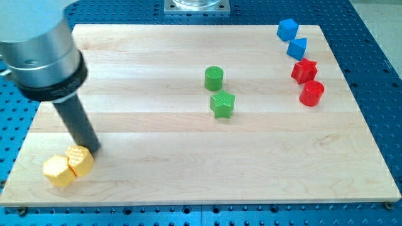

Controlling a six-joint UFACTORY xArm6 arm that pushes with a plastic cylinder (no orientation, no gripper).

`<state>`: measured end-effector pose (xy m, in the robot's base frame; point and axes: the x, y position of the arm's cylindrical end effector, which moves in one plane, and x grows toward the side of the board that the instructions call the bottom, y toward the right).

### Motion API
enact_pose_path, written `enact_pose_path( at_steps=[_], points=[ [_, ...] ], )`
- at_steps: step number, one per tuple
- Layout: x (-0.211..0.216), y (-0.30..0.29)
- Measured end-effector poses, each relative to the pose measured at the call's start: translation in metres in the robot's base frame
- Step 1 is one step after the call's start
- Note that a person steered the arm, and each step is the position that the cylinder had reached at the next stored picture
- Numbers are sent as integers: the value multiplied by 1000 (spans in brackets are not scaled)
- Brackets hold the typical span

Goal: Move the star above the hexagon

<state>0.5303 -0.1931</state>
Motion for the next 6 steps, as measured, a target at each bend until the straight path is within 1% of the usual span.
enact_pose_path(
  at_steps=[1,2,3,4,5,6],
  points=[
    [-20,66],
    [-21,201],
    [-23,288],
    [-62,295],
    [-83,256],
    [-82,175]
  ],
)
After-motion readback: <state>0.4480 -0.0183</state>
